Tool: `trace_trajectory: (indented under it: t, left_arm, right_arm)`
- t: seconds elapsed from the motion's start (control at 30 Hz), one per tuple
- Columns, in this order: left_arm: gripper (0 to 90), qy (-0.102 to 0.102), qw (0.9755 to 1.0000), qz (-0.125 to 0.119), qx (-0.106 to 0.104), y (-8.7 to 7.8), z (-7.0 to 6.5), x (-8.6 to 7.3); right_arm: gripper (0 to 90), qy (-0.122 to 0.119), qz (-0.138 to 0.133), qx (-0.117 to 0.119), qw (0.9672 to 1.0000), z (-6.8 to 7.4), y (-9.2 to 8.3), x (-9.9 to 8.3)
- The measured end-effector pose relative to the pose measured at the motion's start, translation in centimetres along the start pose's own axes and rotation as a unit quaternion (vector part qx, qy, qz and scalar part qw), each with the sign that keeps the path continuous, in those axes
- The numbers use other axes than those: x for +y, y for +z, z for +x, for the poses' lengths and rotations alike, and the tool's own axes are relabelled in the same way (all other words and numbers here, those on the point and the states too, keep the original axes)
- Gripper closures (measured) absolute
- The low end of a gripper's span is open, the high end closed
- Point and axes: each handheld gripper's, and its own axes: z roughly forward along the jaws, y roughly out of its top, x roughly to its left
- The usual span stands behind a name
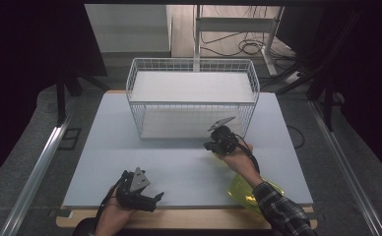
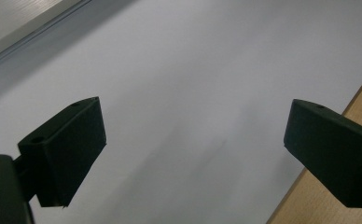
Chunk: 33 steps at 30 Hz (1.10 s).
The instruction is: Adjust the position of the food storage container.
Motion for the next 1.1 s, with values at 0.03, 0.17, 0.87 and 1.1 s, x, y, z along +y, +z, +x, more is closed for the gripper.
trace_trajectory:
  t: [0.03,0.17,0.87,1.1]
  left_arm:
    - [5.4,0.000,1.0000,0.000,0.000,0.1,-0.1,0.0]
    - [5.4,0.002,1.0000,0.002,0.000,0.1,-0.1,0.0]
    - [5.5,0.003,1.0000,0.000,0.003,0.0,-0.2,0.1]
    - [5.7,0.007,1.0000,0.002,0.000,0.2,-0.4,0.2]
  right_arm:
    - [88.9,0.010,-0.002,-0.007,0.9999,-0.8,-0.6,-0.7]
    - [88.8,0.021,-0.004,-0.018,0.9996,-2.1,-1.7,-1.9]
    - [88.8,0.059,-0.008,-0.053,0.9968,-5.5,-7.0,-7.4]
    - [88.6,0.044,-0.030,-0.043,0.9976,-2.4,-10.9,-10.8]
